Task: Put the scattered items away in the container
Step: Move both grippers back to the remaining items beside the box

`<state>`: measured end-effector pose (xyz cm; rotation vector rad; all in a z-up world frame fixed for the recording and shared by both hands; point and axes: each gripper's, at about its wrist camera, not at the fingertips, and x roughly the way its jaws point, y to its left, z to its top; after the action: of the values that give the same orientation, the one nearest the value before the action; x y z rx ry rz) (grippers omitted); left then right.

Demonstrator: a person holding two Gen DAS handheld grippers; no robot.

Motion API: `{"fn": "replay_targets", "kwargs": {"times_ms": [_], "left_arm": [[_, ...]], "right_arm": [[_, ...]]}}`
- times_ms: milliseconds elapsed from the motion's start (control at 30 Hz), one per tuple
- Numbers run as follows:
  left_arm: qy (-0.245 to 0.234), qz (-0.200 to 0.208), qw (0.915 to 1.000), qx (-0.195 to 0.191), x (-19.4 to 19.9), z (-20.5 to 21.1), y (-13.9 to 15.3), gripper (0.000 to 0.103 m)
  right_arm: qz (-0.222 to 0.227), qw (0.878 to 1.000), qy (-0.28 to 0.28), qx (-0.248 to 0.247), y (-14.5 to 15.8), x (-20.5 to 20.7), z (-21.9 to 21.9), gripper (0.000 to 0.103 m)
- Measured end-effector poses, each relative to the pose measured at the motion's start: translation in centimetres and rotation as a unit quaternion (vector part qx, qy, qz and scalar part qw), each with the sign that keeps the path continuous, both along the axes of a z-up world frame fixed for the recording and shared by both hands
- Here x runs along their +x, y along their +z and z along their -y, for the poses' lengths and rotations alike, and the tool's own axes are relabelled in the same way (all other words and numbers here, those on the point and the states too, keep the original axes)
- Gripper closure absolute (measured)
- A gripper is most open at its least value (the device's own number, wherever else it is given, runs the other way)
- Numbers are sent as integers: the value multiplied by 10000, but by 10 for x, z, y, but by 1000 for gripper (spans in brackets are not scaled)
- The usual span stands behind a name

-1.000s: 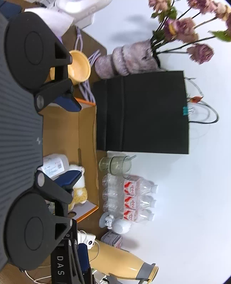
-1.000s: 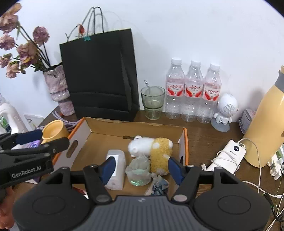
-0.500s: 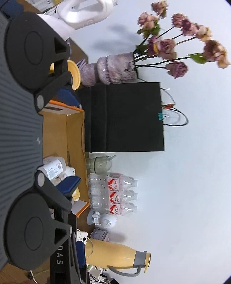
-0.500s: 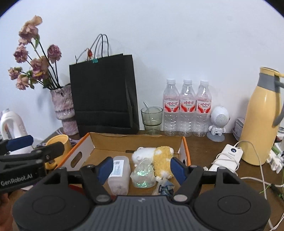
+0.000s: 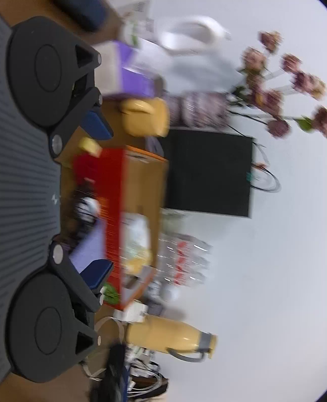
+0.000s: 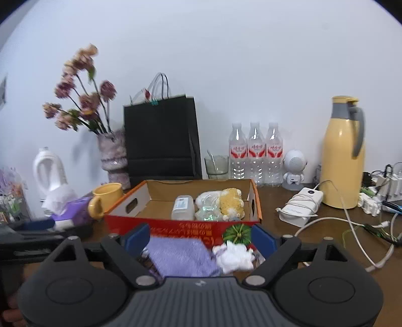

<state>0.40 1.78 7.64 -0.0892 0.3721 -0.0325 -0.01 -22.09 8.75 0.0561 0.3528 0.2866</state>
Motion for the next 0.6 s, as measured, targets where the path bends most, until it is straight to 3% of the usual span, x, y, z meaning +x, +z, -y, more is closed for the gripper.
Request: {"fn": "replay_targets", "kwargs": {"times_ms": [167, 333, 533, 600], "left_arm": [[118, -395, 9989, -209, -17, -13, -23, 0], [153, -425, 9989, 131, -14, -11, -30, 0], [287, -571, 9979, 48, 3, -19, -34, 0], [285, -527, 9980, 177, 8, -19, -34, 0]], "right_arm": [[23, 9998, 105, 194, -21, -38, 8, 2], [397, 9984, 146, -367, -28, -44, -12, 0], [752, 9940, 207, -771, -33, -34, -37, 0], [596, 9909, 203, -1186, -40, -21, -50, 0]]}}
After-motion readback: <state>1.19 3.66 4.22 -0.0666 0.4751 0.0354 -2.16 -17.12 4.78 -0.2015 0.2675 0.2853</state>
